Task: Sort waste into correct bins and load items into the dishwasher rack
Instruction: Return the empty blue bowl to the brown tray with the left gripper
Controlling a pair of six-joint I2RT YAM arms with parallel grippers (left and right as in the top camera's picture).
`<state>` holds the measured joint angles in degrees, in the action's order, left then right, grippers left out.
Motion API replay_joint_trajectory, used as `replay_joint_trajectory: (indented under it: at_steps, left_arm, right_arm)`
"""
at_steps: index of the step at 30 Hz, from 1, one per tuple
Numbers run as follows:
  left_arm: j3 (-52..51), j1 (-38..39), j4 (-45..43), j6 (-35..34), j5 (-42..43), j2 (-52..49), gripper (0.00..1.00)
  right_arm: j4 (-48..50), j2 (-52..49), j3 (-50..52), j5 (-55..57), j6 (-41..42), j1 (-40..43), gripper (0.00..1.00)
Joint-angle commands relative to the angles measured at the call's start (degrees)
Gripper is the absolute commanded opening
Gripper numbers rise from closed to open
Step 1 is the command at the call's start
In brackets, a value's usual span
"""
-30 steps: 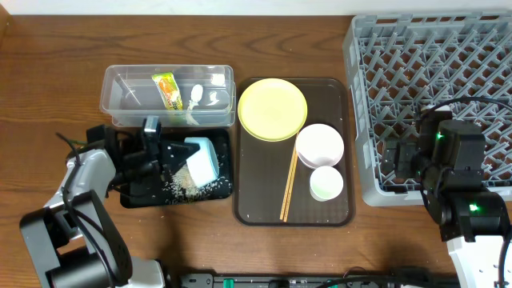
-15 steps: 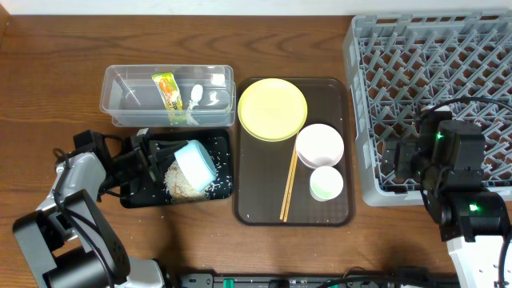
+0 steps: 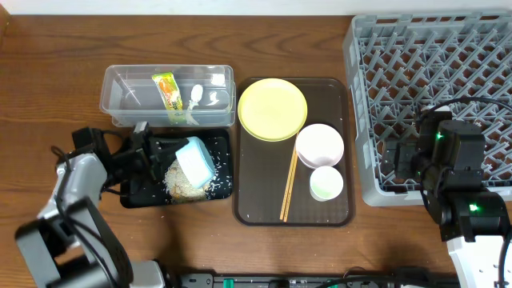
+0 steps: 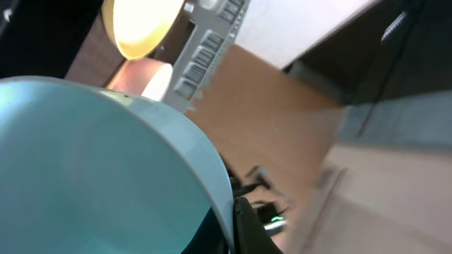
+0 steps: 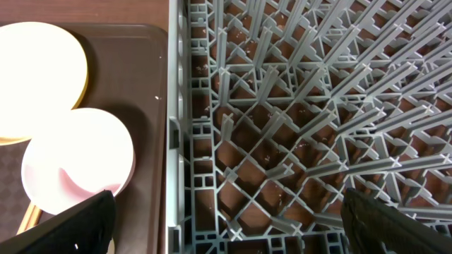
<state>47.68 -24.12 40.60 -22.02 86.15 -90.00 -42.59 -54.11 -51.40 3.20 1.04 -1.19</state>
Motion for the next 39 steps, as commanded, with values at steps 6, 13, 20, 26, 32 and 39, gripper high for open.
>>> replay_joint_trajectory:
  at_steps: [6,13,20,26,32,39]
  left_arm:
    - [5.16,18.01,-8.28,3.30,-24.59,15.41,0.06]
    - [5.16,41.55,-13.73,2.91,-55.49,17.33,0.06]
    - [5.07,59.39,-17.51,2.91,-75.63,9.03,0.06]
    - [5.07,64.61,-24.72,4.42,-76.61,0.07,0.06]
    - [5.14,64.98,-25.75,4.00,-76.32,-2.93,0.13]
    - [7.17,64.98,-25.75,4.00,-70.66,2.43,0.43]
  right_arm:
    - [-0.02,0.09,-1.09,-0.24,0.61,0.42,0.99]
    - [-0.09,0.09,-1.09,-0.24,0.63,0.42,0.99]
    - [-0.07,0.09,-1.09,-0.24,0.61,0.42,0.99]
    - [-0.09,0.09,-1.09,-0.24,0.63,0.42,0.99]
    - [-0.11,0.09,-1.09,-0.24,0.63,0.42,0.99]
    - [-0.11,0.09,-1.09,-0.24,0.61,0.42,0.99]
